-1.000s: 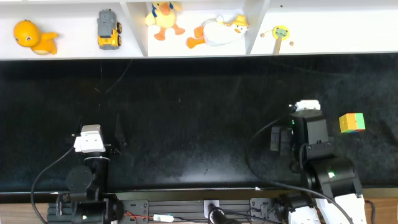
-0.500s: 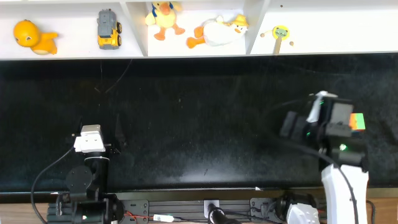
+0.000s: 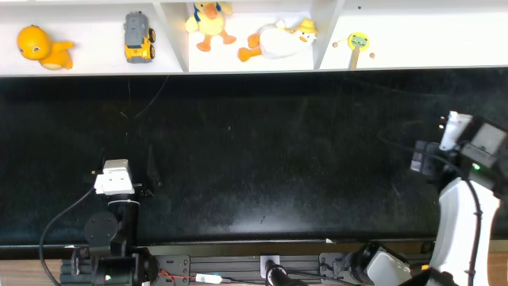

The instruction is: Store Toys

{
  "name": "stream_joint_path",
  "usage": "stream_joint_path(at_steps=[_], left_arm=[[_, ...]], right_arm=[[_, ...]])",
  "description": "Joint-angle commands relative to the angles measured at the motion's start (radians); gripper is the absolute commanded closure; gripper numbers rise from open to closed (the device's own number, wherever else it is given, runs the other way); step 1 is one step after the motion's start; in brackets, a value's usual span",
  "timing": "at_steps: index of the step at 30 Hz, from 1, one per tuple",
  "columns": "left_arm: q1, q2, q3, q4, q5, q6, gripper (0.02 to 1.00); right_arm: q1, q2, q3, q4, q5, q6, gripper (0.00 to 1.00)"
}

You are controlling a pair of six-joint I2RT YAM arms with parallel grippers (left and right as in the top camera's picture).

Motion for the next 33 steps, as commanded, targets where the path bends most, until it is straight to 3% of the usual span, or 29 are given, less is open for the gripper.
stream_joint_path(at_steps=[1, 6, 15, 24, 27, 33], left_arm=[[-0.002, -0.012, 0.0, -0.003, 0.013, -0.006, 0.02], [-0.002, -0.012, 0.0, -0.003, 0.013, -0.006, 0.02], [-0.002, -0.012, 0.0, -0.003, 0.013, -0.006, 0.02], [-0.002, -0.012, 0.0, -0.003, 0.013, -0.006, 0.02], [-0.002, -0.012, 0.0, -0.003, 0.013, -0.006, 0.02], [-0.002, -0.012, 0.0, -0.003, 0.013, -0.006, 0.02]], right_arm=[[-0.124, 0.031, -0.003, 0.011, -0.156, -0.212, 0.005], [-0.22, 0.117, -0.003, 0.044, -0.235, -0.303, 0.005], [-0.184, 0.251, -0.002, 0.174, -0.284, -0.307, 0.012], [-0.16, 0.277, -0.002, 0.211, -0.277, -0.236, 0.283], [-0.16, 0.277, -0.002, 0.219, -0.276, -0.231, 0.467], [-0.16, 0.262, -0.002, 0.218, -0.275, -0.208, 0.487]])
